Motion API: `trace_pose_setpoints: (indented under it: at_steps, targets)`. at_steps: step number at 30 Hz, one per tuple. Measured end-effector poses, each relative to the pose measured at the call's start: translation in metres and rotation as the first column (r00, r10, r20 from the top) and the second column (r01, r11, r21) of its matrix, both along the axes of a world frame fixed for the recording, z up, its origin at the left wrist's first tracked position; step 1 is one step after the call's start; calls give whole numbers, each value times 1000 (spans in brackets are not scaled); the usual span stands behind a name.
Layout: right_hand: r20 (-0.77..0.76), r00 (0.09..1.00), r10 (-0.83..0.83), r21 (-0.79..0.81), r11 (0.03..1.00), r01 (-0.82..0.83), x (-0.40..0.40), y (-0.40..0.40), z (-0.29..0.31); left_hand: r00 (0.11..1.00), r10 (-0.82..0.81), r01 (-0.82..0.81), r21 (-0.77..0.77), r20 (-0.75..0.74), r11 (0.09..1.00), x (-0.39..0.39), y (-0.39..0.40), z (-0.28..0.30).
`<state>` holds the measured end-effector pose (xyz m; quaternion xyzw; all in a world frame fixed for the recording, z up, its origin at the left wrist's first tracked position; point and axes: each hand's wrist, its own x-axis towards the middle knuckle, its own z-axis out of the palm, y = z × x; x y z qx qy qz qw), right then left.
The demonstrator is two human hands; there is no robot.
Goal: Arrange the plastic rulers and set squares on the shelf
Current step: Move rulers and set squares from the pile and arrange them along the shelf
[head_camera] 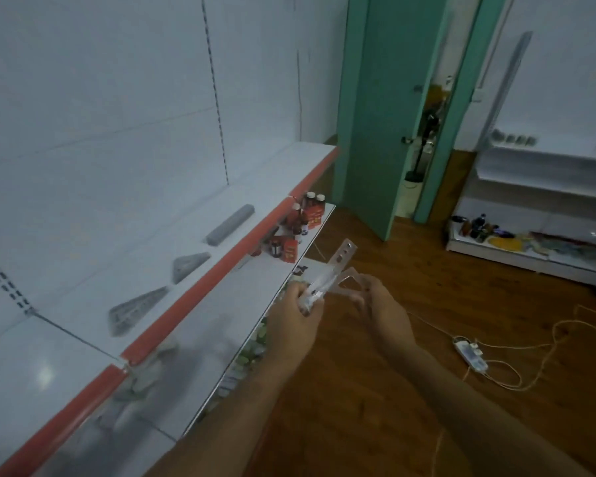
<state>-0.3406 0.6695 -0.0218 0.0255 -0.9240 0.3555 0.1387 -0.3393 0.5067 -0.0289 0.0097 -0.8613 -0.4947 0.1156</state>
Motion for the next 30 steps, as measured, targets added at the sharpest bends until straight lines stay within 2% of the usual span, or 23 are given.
trace_pose_setpoints:
  at_steps: [7,16,20,26,30]
  targets:
    - [-7,1000,-11,53,999,12,-44,58,-19,1000,14,-14,4,25,1000,-38,60,-13]
    - [3,999,36,233,972,-36,-135,71,-32,999,40,-40,-16,36,999,-119,68,-17]
    - [25,997,72,301,951,-76,-185,60,-22,995,86,-88,25,56,996,-166,57,-15]
    - [5,994,114,231,966,-112,-254,26,-8,986,158,-162,77,53,984,-220,23,-13]
    - [-8,983,181,178,968,-177,-290,-3,-17,963,265,-269,90,46,959,-241,-5,-19]
